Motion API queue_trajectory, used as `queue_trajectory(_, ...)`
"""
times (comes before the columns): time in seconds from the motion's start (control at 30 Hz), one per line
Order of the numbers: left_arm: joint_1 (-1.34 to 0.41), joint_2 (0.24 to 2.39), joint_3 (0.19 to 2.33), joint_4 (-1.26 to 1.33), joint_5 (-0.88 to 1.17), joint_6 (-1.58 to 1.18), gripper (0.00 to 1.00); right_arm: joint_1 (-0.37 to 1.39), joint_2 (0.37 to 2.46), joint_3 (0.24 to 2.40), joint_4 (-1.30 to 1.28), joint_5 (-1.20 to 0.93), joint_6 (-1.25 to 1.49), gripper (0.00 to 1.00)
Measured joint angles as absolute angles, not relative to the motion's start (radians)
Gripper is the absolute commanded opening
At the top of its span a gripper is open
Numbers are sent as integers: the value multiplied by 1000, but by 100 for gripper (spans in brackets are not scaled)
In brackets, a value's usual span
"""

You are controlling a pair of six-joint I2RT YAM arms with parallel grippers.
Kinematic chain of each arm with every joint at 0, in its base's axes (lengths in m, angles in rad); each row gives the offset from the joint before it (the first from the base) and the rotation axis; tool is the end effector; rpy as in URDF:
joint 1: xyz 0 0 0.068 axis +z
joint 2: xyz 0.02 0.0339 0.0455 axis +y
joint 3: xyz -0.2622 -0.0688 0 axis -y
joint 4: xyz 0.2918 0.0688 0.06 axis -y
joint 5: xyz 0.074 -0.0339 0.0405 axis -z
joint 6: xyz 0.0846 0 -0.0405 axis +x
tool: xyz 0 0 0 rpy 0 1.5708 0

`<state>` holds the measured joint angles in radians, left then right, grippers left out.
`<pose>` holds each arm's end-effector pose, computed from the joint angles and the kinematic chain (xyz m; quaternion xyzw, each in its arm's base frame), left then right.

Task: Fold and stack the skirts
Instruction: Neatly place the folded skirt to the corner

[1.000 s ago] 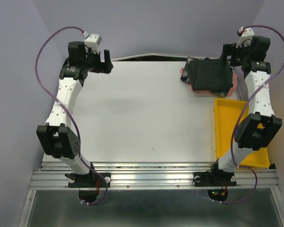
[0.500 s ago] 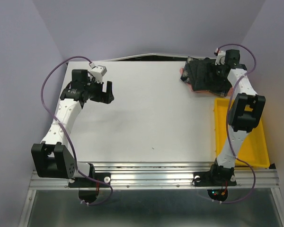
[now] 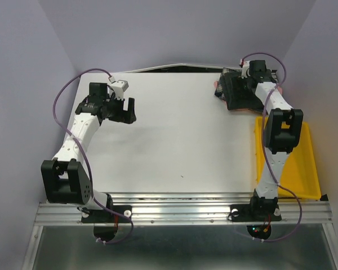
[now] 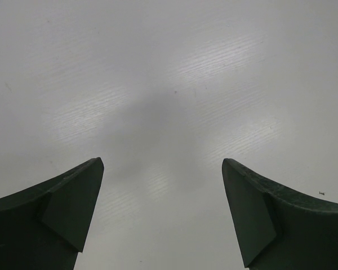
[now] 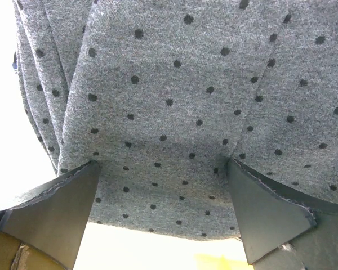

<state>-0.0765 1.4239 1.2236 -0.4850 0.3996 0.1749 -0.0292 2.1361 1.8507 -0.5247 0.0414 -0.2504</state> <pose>0.3935 -0.0632 0.2775 0.1954 0.8680 -0.1585 0.4282 0.5663 -0.0200 0.1955 -0.0948 0.9235 -0.0708 0.3649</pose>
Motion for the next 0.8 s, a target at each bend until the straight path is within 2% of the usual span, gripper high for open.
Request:
queue_trajectory(0.2,-76,1441,1231,-488,422,175,99,-41,2125,1882,-550,30,-242,100)
queue_trajectory(0.4,-76,1441,1251,-488,441,177,99,-116,2149,2097,-587,-52,-235,100)
queue_trajectory(0.47,-76,1449,1258,-488,442,179,99,-150,2183,2196,-577,-79,-232,93)
queue_trajectory(0.5,-76,1455,1262,-488,442,179,99,-164,2208,2252,-580,-95,-232,84)
queue_trajectory(0.53,-76,1461,1265,-489,442,180,99,-179,2240,2312,-575,-106,-233,80)
queue_trajectory(0.57,-76,1470,1269,-490,442,180,99,-191,2258,2339,-568,-114,-232,72)
queue_trajectory(0.8,-76,1518,1301,-525,439,187,99,-208,2420,2394,-552,-121,-248,50)
